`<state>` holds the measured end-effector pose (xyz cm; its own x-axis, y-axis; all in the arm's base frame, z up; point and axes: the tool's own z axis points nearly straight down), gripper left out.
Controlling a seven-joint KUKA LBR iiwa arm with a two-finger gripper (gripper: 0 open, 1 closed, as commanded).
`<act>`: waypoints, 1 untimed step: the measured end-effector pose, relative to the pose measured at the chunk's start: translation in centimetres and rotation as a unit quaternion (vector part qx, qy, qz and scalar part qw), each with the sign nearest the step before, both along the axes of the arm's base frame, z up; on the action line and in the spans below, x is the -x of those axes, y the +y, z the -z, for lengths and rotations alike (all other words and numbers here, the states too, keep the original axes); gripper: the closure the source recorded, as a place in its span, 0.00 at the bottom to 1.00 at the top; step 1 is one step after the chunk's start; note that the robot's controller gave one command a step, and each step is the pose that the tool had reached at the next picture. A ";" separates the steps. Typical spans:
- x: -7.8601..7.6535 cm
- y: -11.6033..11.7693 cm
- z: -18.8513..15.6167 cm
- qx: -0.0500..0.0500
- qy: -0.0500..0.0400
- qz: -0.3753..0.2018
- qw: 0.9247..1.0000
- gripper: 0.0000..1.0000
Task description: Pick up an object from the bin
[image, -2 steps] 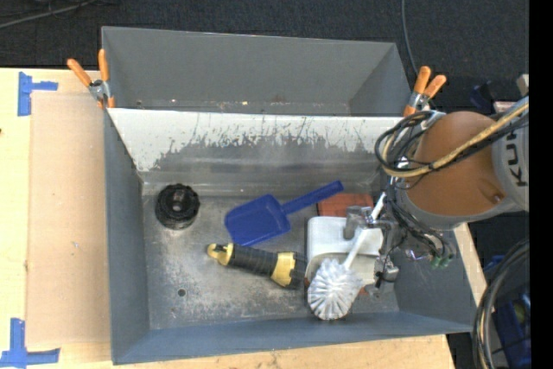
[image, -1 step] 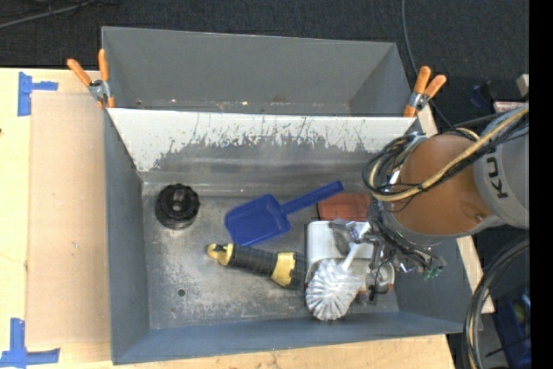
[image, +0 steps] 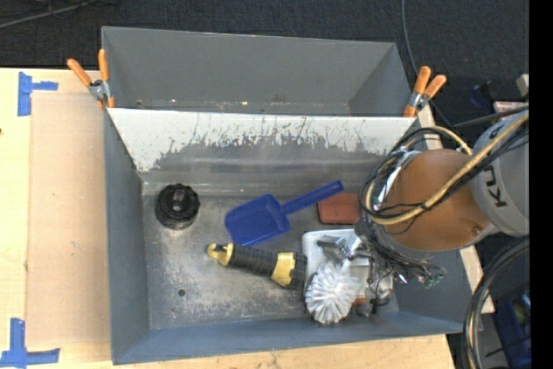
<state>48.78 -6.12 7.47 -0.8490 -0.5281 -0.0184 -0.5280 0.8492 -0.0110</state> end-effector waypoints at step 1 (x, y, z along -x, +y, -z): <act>-2.0 -1.5 -0.1 -0.003 0.000 0.101 0.995 0.00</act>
Offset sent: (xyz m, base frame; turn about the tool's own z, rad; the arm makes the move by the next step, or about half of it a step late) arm 0.0037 -0.0028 0.0003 0.0278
